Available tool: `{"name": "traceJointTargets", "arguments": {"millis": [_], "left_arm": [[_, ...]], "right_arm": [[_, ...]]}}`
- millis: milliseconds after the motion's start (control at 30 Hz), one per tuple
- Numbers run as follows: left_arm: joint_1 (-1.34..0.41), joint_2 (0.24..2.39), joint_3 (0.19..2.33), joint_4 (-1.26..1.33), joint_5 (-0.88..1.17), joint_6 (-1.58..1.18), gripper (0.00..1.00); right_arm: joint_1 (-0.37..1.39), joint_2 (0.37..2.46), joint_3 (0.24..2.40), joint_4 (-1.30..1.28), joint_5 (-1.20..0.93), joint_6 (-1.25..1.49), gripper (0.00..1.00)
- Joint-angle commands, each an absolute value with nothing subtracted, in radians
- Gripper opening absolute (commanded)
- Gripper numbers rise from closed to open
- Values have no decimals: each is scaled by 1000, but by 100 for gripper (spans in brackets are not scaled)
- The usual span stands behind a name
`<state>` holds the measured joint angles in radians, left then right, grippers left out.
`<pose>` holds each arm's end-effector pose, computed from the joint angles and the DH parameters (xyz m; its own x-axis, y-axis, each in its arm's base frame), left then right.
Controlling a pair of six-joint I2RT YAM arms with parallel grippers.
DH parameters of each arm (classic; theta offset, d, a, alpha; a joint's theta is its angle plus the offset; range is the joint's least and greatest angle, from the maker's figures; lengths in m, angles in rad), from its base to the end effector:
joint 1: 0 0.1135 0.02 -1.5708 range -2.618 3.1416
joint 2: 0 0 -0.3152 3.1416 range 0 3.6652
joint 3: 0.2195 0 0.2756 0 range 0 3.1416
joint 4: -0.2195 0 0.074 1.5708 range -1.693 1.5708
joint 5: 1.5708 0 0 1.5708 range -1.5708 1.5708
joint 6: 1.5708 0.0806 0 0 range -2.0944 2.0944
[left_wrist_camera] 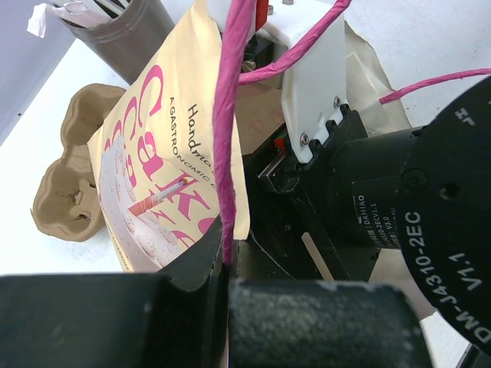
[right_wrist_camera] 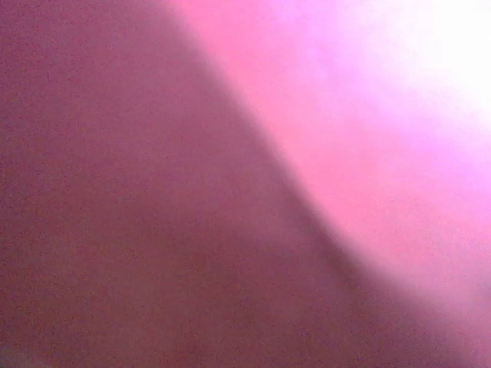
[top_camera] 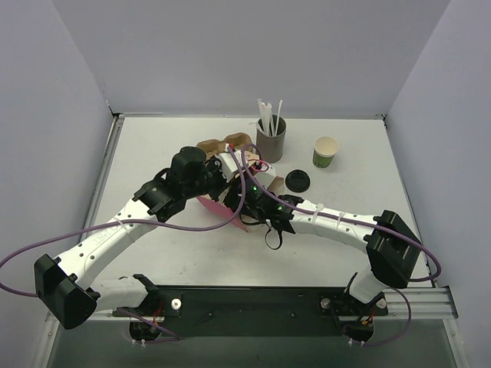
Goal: Pack the takeout coffee
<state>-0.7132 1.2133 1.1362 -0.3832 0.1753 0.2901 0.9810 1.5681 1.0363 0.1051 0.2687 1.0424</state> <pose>0.2327 -0.2199 0.3798 -0.1038 0.4623 -0.8806 0.8266 0.5325 0.1820 0.2511 0.3367 0.2812 -0.6919 0.4632 -0.5538 -0.1374 0.6686 0.7308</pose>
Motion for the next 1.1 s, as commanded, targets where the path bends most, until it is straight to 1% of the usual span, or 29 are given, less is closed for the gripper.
{"name": "traceJointTargets", "arguments": {"millis": [0,133,167,233,300,333,400,533,633,700,867,1067], "left_arm": [[-747,1190,1138,-321,310,267,0],[-749,1187,1131,-314,316,262,0],[-747,1187,1129,-314,316,262,0],[-747,1187,1129,-314,316,261,0],[-749,1186,1127,-311,318,259,0],[-749,1186,1127,-307,316,256,0],[-747,1184,1124,-305,318,255,0],[-749,1177,1115,-292,289,236,0],[-749,1167,1098,-282,221,221,0],[-758,1161,1091,-288,171,221,0],[-767,1115,1034,-261,45,215,0],[-770,1111,1019,-253,-35,202,0]], "right_arm": [[977,1608,1092,141,267,1022,48],[979,1621,1100,141,255,1026,42],[977,1623,1101,143,256,1028,35],[979,1631,1109,140,250,1028,27],[979,1634,1117,126,245,1028,22],[977,1634,1123,121,247,1028,18],[979,1629,1134,94,252,1020,15],[982,1617,1180,5,273,1005,5],[988,1600,1201,-49,285,983,1],[991,1588,1215,-80,304,976,0],[1000,1555,1233,-127,321,950,0],[1009,1539,1261,-149,322,928,0]]}}
